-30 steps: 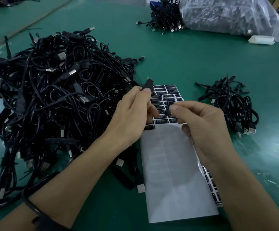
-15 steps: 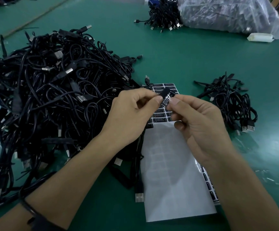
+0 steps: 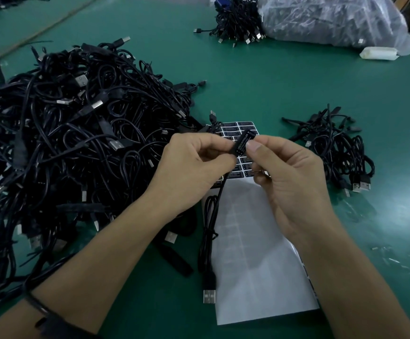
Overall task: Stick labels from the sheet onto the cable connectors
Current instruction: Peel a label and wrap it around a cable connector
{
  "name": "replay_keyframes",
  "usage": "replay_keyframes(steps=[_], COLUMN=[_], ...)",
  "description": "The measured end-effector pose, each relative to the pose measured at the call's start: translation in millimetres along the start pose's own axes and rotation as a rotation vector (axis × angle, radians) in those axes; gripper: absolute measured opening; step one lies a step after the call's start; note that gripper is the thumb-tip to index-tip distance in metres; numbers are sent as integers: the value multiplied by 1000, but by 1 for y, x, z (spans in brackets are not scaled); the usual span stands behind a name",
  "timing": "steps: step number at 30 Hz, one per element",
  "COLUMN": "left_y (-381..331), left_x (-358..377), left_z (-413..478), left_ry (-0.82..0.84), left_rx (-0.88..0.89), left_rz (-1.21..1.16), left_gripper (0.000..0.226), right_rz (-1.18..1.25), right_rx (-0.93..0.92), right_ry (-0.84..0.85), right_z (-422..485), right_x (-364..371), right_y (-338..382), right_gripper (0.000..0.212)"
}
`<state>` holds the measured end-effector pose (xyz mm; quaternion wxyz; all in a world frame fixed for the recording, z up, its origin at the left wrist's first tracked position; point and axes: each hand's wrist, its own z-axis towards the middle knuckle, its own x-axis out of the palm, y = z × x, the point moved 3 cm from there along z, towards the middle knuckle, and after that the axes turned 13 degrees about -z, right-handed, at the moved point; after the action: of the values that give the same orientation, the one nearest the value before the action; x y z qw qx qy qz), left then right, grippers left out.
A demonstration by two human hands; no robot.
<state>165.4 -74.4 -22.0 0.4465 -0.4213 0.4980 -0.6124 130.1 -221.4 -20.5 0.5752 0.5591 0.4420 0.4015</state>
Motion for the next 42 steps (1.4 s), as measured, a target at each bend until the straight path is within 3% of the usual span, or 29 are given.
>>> replay_keyframes(steps=[42], left_y=[2], left_x=[0], left_z=[-2], left_ry=[22], left_rx=[-84], left_rz=[-63], left_gripper=[12], right_rz=[-64], right_rx=[-82], right_ry=[-14], right_z=[-2], right_x=[4], right_y=[0], right_gripper=[16])
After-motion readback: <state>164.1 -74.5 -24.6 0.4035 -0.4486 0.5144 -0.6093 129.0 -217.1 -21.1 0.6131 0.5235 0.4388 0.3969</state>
